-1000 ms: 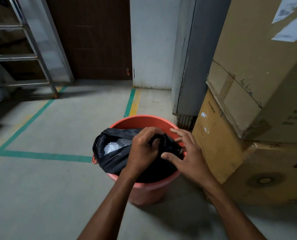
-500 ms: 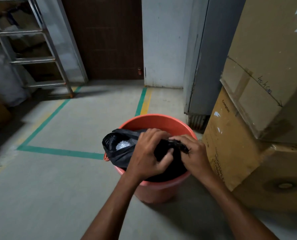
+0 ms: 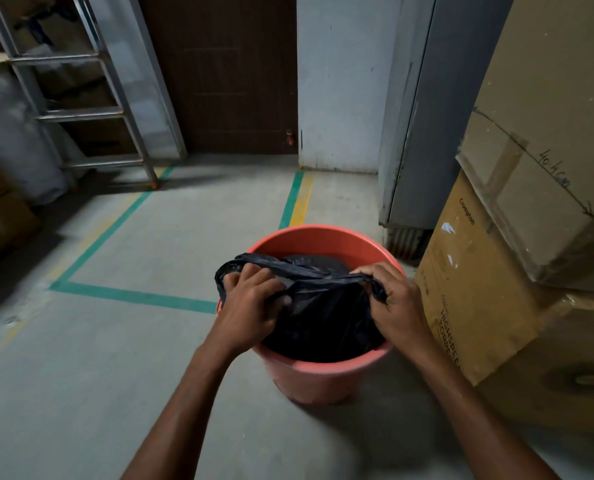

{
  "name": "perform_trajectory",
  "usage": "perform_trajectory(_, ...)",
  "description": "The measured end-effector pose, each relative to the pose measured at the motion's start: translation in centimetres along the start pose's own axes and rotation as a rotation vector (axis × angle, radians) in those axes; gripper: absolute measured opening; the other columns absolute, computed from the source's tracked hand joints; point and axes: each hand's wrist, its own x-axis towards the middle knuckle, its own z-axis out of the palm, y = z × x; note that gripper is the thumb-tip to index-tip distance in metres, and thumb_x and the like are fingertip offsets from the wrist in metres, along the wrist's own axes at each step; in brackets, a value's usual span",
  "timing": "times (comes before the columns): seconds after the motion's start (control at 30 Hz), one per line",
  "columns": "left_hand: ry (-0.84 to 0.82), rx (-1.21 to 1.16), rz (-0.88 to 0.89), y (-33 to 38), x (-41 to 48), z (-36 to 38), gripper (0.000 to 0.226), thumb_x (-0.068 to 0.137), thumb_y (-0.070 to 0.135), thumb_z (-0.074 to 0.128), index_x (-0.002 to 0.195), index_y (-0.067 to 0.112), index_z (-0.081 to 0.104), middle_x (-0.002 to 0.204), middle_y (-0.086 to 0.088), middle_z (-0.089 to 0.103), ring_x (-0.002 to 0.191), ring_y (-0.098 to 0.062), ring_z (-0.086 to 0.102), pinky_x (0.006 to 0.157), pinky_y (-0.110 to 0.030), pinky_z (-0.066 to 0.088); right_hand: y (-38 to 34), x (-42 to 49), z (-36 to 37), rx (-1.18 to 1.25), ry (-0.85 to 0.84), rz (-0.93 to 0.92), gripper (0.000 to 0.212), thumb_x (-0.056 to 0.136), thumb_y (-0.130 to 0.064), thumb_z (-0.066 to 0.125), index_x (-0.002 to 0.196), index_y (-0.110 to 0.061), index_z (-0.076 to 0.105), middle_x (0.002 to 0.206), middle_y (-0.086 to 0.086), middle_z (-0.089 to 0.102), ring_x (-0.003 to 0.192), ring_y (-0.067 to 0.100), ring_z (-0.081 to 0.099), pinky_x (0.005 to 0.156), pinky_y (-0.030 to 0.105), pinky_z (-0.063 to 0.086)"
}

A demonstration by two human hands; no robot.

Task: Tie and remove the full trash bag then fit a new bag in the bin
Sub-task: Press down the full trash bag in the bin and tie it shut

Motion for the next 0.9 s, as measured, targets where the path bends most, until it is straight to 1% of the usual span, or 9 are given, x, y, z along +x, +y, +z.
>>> perform_trajectory(0.1,0.096,0.008,-0.002,-0.9,0.0,-1.2,0.010,0.088,0.031,0.067,0.095,0.024,0.071,0.098,0.013,0.060,0.106,-0.020,0.051,0.085,-0.038,0.028,0.2,0.1,-0.5,-0.020,-0.016,0.003,0.023,0.085,-0.013,0.059,0.103,-0.018,0.073,0.098,-0.009,0.067,0.093,0.008,0.064,0.079,0.031,0.053)
perform_trajectory(0.27,0.321,0.084,0.101,-0.9,1.0,-3.0,0.009,0.090,0.023,0.066,0.092,0.021,0.074,0.102,0.006,0.064,0.107,-0.026,0.052,0.086,-0.037,0.026,0.4,0.2,-0.7,0.026,-0.014,-0.011,0.022,0.085,-0.011,0.059,0.101,-0.014,0.074,0.098,-0.007,0.063,0.094,0.009,0.063,0.078,0.036,0.053)
perform_trajectory(0.37,0.311,-0.008,0.198,2.4,1.7,-1.3,0.011,0.084,0.014,0.072,0.091,0.022,0.075,0.112,0.003,0.064,0.113,-0.026,0.052,0.090,-0.037,0.027,0.0,0.3,-0.2,0.089,0.002,0.009,0.025,0.084,-0.001,0.056,0.099,-0.010,0.074,0.099,-0.001,0.060,0.098,0.013,0.062,0.083,0.032,0.051)
perform_trajectory(0.5,0.259,-0.094,0.235,5.8,2.5,1.0,0.009,0.088,0.016,0.069,0.092,0.023,0.073,0.127,0.001,0.061,0.127,-0.027,0.048,0.097,-0.037,0.026,-1.1,0.4,0.5,0.176,-0.048,0.023,0.027,0.081,0.005,0.053,0.096,-0.011,0.070,0.106,0.003,0.058,0.108,0.014,0.060,0.094,0.025,0.046)
perform_trajectory(0.57,0.263,-0.085,0.250,6.6,2.8,1.3,0.012,0.088,0.012,0.069,0.093,0.023,0.071,0.125,0.002,0.062,0.127,-0.026,0.049,0.099,-0.034,0.024,-1.5,0.1,1.2,0.250,-0.081,0.055,0.026,0.081,0.008,0.051,0.099,-0.007,0.063,0.114,0.006,0.059,0.115,0.017,0.059,0.100,0.033,0.046)
perform_trajectory(0.67,0.237,-0.087,0.269,7.2,3.2,1.2,0.020,0.086,0.006,0.062,0.096,0.021,0.073,0.109,0.004,0.066,0.110,-0.023,0.058,0.091,-0.038,0.033,-1.6,-0.4,1.7,0.381,-0.168,0.166,0.033,0.089,0.011,0.047,0.117,-0.005,0.056,0.128,0.006,0.059,0.126,0.021,0.056,0.109,0.044,0.044)
perform_trajectory(0.73,0.208,-0.155,0.254,7.2,3.3,1.0,0.025,0.088,0.005,0.055,0.098,0.017,0.075,0.102,0.003,0.067,0.095,-0.020,0.063,0.080,-0.044,0.040,-1.2,-0.9,1.6,0.423,-0.247,0.211,0.027,0.095,0.002,0.052,0.119,-0.011,0.052,0.131,0.006,0.058,0.127,0.023,0.056,0.109,0.051,0.042)
perform_trajectory(0.8,0.193,-0.231,0.242,7.2,3.4,0.8,0.025,0.091,0.007,0.054,0.098,0.014,0.077,0.099,0.000,0.069,0.089,-0.020,0.066,0.075,-0.045,0.043,-1.4,-1.1,1.6,0.367,-0.340,0.248,0.026,0.094,-0.022,0.059,0.116,-0.019,0.046,0.128,0.001,0.059,0.123,0.022,0.058,0.105,0.052,0.044)
perform_trajectory(0.9,0.184,-0.401,0.186,7.2,3.5,0.6,0.013,0.091,0.006,0.069,0.093,0.015,0.078,0.092,0.005,0.074,0.086,-0.013,0.070,0.075,-0.044,0.048,-2.1,-1.2,2.0,0.311,-0.265,0.266,0.032,0.082,-0.039,0.061,0.105,-0.032,0.039,0.103,-0.029,0.056,0.097,-0.001,0.058,0.084,0.034,0.048)
